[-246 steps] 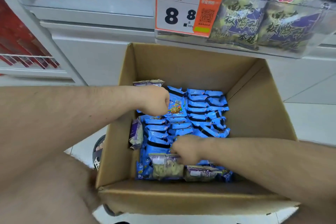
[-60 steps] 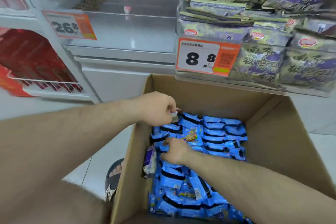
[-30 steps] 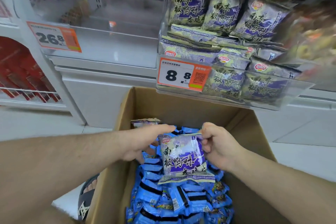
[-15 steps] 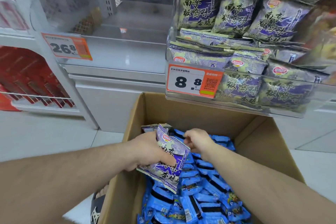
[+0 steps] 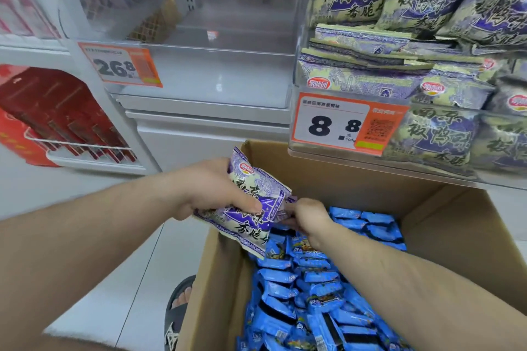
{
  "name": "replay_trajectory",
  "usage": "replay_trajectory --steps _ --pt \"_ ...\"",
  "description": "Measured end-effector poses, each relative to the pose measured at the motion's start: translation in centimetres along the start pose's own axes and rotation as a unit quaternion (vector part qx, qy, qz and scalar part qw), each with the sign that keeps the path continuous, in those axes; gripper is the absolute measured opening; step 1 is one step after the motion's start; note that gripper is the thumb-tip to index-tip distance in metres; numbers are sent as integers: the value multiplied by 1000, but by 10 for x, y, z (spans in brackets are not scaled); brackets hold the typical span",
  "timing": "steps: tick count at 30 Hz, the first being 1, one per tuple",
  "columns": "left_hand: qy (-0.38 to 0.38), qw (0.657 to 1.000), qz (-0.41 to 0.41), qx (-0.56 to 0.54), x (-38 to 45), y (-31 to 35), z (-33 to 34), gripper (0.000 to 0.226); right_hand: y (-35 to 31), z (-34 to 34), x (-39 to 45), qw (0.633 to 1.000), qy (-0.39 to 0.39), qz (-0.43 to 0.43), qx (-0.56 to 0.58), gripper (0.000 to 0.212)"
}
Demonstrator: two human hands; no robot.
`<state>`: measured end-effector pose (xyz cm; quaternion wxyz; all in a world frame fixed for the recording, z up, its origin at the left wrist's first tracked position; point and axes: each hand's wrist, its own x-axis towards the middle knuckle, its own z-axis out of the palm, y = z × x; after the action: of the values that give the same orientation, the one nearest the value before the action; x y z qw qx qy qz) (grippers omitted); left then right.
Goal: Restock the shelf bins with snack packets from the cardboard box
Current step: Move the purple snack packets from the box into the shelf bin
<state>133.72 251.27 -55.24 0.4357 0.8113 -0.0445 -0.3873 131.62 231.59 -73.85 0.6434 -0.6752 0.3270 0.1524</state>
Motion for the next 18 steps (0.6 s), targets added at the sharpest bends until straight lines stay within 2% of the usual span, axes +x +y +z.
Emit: replay_trajectory --steps 4,6,8,9,11,12,15,18 --pt "-56 998 -12 -17 2 1 -5 35 8 -60 -56 1000 -12 -27 3 39" --pt "-125 992 -5 -14 -2 4 -6 45 3 -85 -84 998 -19 -43 32 48" --pt "-190 982 3 -18 -3 4 -7 63 -7 -104 -112 996 -23 -54 60 44" --pt "-219 975 4 -25 -3 5 -7 64 -11 -111 -126 995 -30 -58 75 40" --pt "-265 963 17 -44 -9 11 -2 47 -18 -125 -150 992 -41 -64 103 43" --pt "-278 959 27 -55 -11 15 0 42 -22 -130 -160 991 -46 -62 110 44" --pt "-295 949 62 -89 -18 24 3 66 -35 -138 -188 988 -71 -68 120 37" --pt "-324 936 78 -112 -25 29 5 70 -49 -136 -209 984 -74 -85 141 41"
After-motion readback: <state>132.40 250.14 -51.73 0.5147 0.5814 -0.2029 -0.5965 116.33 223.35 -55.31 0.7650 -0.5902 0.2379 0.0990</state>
